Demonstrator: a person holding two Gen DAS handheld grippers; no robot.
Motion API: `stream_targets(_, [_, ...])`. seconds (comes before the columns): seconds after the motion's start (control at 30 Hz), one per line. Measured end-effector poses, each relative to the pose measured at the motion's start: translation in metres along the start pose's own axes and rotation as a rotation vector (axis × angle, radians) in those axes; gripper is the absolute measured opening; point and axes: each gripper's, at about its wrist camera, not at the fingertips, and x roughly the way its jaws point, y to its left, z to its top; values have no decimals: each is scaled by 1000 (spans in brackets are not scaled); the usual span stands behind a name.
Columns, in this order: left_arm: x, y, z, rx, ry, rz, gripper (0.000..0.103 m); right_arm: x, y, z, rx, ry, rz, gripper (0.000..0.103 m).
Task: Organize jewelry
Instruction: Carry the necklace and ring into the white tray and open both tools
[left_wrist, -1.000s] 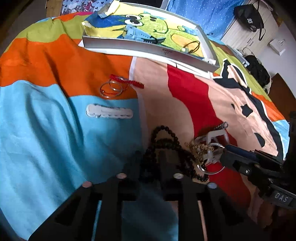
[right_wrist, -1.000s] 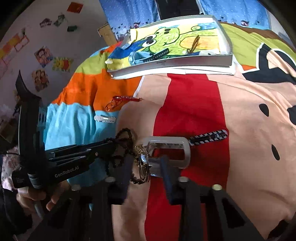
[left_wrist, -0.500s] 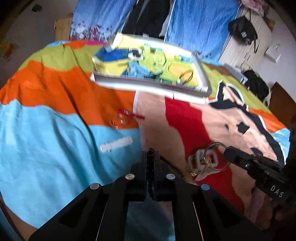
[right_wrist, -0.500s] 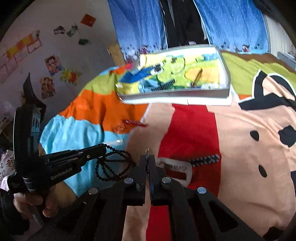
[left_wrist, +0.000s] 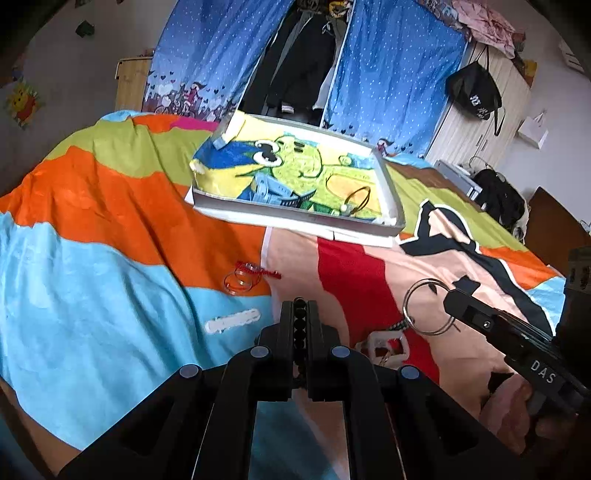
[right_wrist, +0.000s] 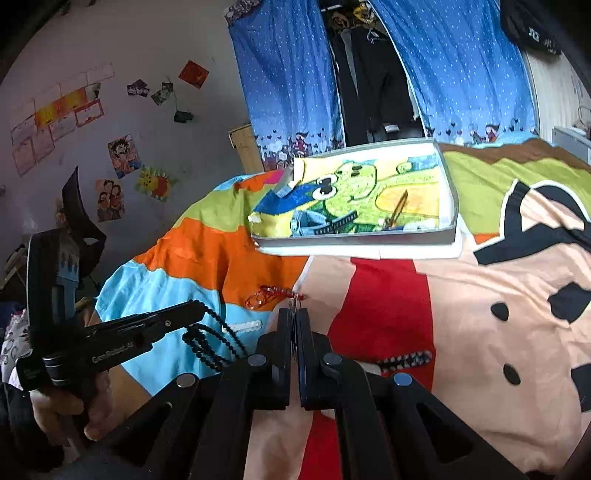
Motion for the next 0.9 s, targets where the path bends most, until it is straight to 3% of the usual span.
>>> stream_targets(0.17, [-1, -2, 21, -17, -5, -12, 3, 5, 0, 20, -59, -67, -18, 3])
stream_targets(0.43, [14, -16, 89, 37, -72, -16, 3, 32, -43, 70, 31, -167, -18, 3])
stream_targets(0.67, [64, -29, 146, 45, -108, -46, 3, 61, -100, 100, 129, -219, -63, 3])
stream_targets(0.9, [137, -39, 174, 24, -94, -82, 3, 86, -152, 94, 221, -166, -111, 3])
